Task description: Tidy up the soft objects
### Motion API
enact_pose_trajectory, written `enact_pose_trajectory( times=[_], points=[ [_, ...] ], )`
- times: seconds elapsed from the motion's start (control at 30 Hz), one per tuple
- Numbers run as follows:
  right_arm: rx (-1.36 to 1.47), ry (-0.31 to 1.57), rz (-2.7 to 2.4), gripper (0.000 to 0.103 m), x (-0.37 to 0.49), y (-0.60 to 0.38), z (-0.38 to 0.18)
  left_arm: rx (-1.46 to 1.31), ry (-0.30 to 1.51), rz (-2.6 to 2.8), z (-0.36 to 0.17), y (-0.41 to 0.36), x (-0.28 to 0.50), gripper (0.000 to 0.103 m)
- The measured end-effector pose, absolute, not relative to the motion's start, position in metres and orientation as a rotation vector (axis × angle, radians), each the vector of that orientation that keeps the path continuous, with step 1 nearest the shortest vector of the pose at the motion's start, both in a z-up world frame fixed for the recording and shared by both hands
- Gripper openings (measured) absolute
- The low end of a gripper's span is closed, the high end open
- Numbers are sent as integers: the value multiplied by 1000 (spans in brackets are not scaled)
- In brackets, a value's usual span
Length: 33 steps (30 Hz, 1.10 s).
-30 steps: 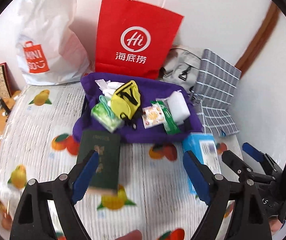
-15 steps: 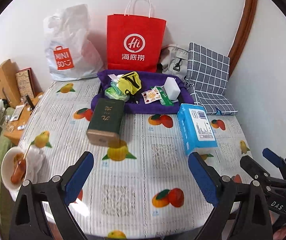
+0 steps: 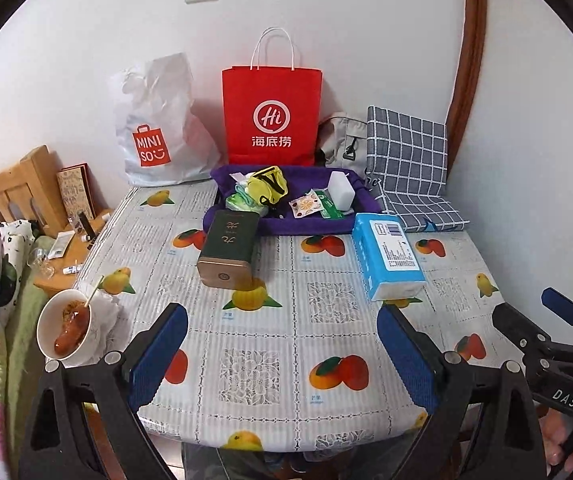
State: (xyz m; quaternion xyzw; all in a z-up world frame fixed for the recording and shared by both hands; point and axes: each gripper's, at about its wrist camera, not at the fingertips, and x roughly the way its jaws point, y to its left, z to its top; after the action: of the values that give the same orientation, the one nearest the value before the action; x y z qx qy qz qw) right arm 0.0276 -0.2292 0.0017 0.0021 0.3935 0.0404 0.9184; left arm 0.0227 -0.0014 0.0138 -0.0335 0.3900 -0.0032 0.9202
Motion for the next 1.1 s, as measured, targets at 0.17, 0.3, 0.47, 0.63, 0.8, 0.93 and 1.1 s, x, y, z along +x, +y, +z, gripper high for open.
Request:
enact_pose_trajectory(
  times=[0.17, 0.3, 0.47, 0.63, 0.8, 0.93, 1.1],
  points=[
    [7, 801, 82, 103, 22, -229, 5, -55, 788, -4, 17, -2, 16, 96],
    [-1, 793, 80, 103, 18, -229, 8, -56, 785, -1, 18, -3, 14, 96],
    [-5, 786, 77, 103, 14, -229, 11, -51, 779, -3, 21, -5, 10, 96],
    [-12, 785, 79, 103, 14, -228, 12, -55, 780, 0, 20, -6, 10, 96],
    [-14, 786, 81, 103, 15, -227, 12, -56, 780, 2, 21, -6, 10, 96],
    [-15, 787, 82, 103, 15, -226, 11, -56, 780, 1, 21, -5, 9, 96],
    [-16, 787, 83, 103, 14, -225, 11, -55, 779, 0, 20, -4, 10, 96]
  ],
)
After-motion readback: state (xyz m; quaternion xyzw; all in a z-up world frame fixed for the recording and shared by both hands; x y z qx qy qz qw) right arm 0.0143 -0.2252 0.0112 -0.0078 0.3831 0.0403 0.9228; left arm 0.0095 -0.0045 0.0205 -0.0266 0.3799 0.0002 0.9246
